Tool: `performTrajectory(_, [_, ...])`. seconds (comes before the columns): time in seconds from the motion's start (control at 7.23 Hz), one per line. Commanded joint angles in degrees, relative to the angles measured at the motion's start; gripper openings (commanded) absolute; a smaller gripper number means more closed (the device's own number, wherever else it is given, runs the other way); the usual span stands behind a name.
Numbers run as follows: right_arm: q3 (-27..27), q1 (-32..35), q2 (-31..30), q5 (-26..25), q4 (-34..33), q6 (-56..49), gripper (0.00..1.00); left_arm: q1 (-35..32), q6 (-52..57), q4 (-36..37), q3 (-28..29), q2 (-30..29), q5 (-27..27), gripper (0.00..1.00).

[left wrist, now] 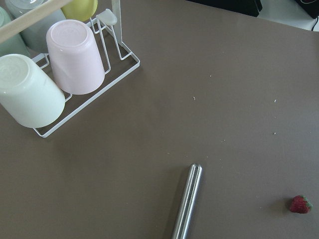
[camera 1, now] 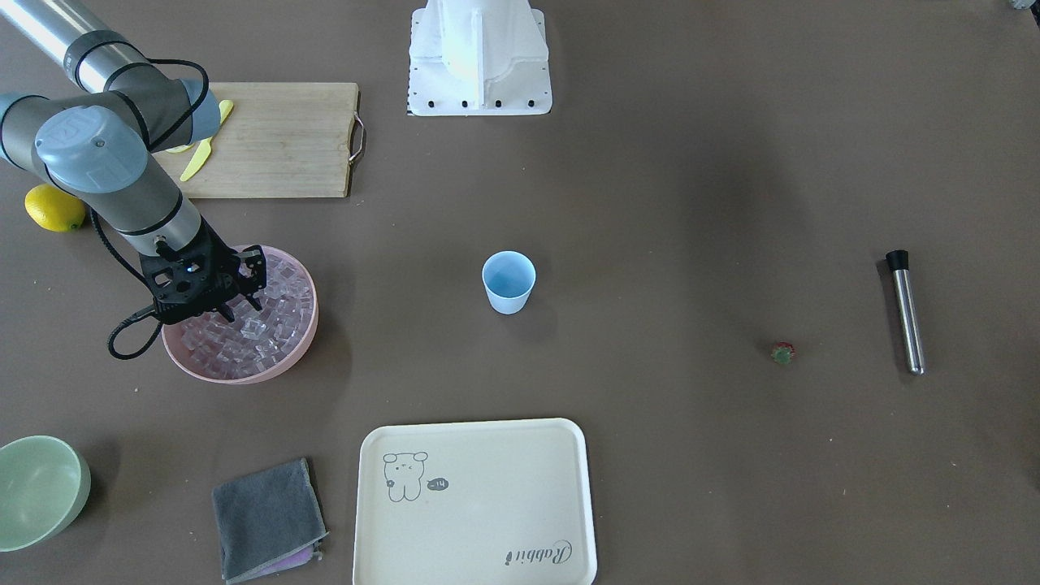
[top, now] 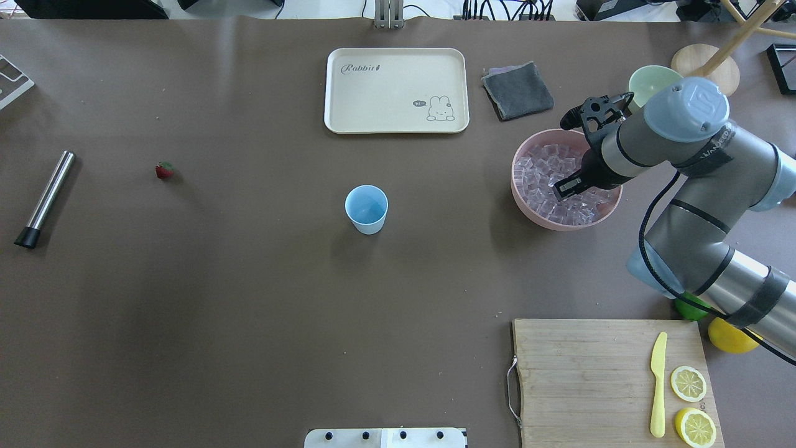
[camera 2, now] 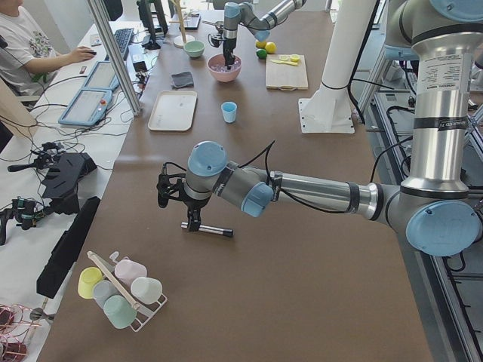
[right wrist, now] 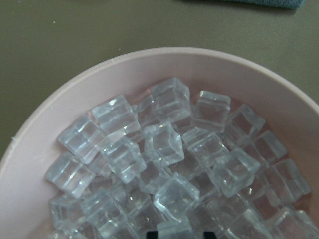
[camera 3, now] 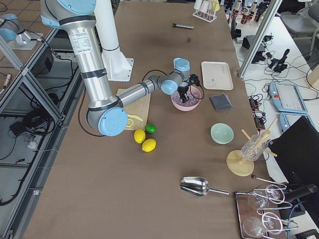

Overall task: Mash ice and strawberries in cup
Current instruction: 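Lower the right gripper into the bowl and grasp an ice cube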

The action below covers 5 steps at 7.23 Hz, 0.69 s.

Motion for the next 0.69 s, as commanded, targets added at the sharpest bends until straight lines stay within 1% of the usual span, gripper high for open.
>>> performTrajectory(0.0, [0.14, 0.0, 0.0, -0.1, -0.01, 0.37, 0.22, 0.0, 0.0, -0.04, -0.07, 0.07, -0.09, 0.97])
performTrajectory(0.28, [1.63, 0.26, 0.09, 0.25, -0.1, 1.42, 0.0, 0.0, 0.0, -0.04, 0.02, -0.02, -0.09, 0.97])
performTrajectory(0.42, [3.99, 1.3, 0.7, 0.77, -3.06, 1.42, 0.0, 0.0, 0.0, -0.04, -0.06, -0.11, -0.09, 0.97])
performTrajectory(0.55, [6.19, 1.4, 4.27, 0.86, -10.75, 1.51, 0.0, 0.0, 0.0, -0.04, -0.07, -0.11, -0.09, 0.97])
